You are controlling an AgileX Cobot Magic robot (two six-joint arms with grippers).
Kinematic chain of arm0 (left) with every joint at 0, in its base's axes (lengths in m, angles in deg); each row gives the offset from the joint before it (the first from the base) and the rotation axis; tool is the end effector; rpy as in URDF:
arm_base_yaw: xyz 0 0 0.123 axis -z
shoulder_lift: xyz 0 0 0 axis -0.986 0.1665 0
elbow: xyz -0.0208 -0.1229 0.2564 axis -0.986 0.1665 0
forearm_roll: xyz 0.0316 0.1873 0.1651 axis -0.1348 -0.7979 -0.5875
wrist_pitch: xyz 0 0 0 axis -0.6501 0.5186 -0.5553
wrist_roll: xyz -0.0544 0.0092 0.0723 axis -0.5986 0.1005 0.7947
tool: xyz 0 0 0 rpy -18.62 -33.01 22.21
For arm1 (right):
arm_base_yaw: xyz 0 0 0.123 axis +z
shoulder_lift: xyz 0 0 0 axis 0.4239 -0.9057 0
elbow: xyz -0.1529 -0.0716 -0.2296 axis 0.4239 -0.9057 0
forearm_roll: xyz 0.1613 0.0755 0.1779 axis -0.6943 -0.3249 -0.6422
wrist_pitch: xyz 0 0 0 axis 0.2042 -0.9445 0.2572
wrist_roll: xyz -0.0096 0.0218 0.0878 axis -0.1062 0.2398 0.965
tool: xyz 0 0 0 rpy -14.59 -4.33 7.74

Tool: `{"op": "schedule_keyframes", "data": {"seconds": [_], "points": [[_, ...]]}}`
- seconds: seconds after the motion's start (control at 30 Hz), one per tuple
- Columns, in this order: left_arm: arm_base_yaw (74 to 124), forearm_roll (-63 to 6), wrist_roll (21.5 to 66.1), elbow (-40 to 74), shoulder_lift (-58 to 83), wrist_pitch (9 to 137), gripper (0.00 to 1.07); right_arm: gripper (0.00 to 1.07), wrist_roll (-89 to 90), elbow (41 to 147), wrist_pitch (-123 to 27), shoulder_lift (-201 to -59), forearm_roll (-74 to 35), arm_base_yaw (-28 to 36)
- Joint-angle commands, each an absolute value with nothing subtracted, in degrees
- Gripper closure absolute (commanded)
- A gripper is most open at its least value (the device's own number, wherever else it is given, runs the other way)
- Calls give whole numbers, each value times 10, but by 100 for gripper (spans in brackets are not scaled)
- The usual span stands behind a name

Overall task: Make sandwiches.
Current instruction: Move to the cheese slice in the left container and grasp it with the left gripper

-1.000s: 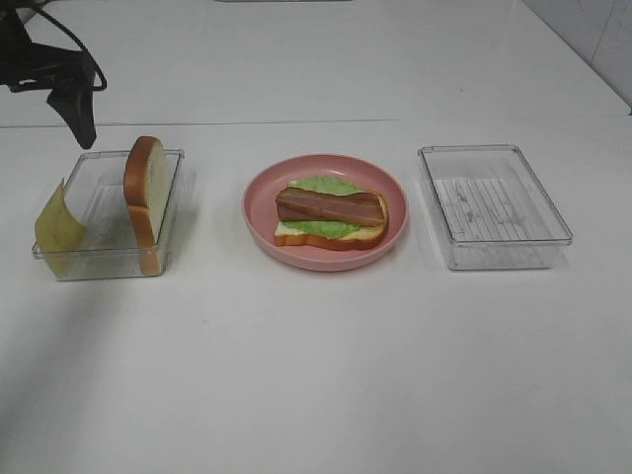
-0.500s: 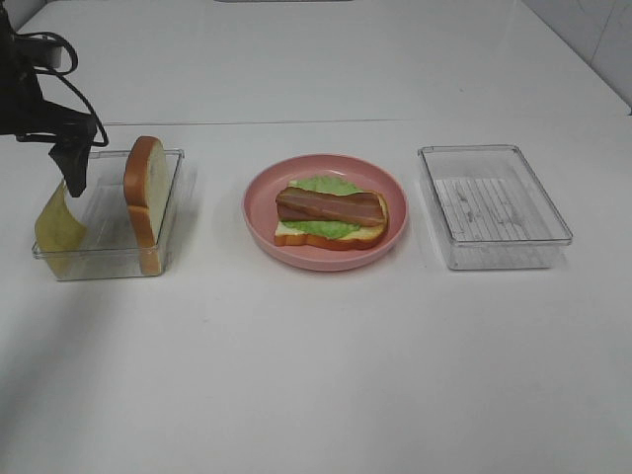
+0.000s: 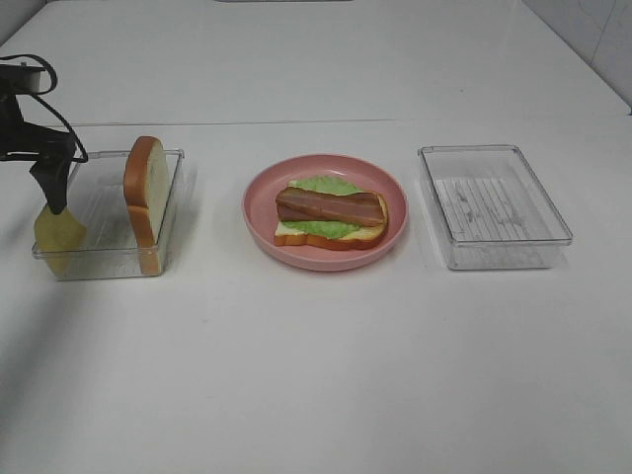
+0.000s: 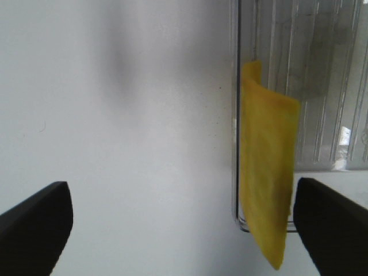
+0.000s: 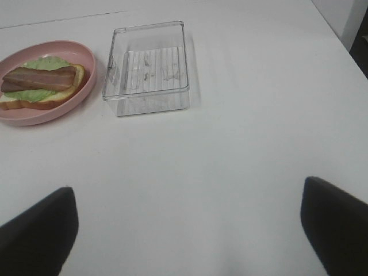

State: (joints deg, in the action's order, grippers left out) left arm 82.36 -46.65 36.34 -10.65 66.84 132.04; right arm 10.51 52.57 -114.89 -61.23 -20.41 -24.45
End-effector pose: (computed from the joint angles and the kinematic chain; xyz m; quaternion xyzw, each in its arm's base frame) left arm 0.4294 -0.0096 0.1817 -0.0050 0.9996 0.0271 0.0009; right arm -0.0027 0.0011 0.2610 0.0338 0.8747 0.0311 0.4824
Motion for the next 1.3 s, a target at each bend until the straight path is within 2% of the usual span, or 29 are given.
{"op": "schedule_keyframes", "data": {"seconds": [0.03,0.37,0.43,0.93,1.07,1.13,1.17,1.2,1.27,1.3], "points": [[824,-464,365,-104,669,1368,6,9,103,525,-1144,-595,-206,-247],[824,-464,370,-104,669,1363,8,9,103,525,-1144,-595,-206,-247],[824,-453,374,-104,671,1363,13,9,103,525,-1144,-595,-206,-247],[831,-433,382,-104,679,1353,19,9,103,525,-1144,-595,-206,-247],[831,-433,382,-104,679,1353,26,9,103,525,-1144,-595,-206,-247],[831,-433,382,-104,679,1353,42,9,103,525,-1144,-595,-206,-247],[831,-433,382,-104,679,1353,57,9,103,525,-1144,-595,-206,-247],[831,-433,382,-104,679,1353,57,9,103,525,-1144,-595,-206,-247],[831,-433,382,-104,679,1346,74,9,103,525,-1144,-595,-206,-247],[831,-433,382,-104,679,1346,74,9,103,525,-1144,-595,-206,-247]]}}
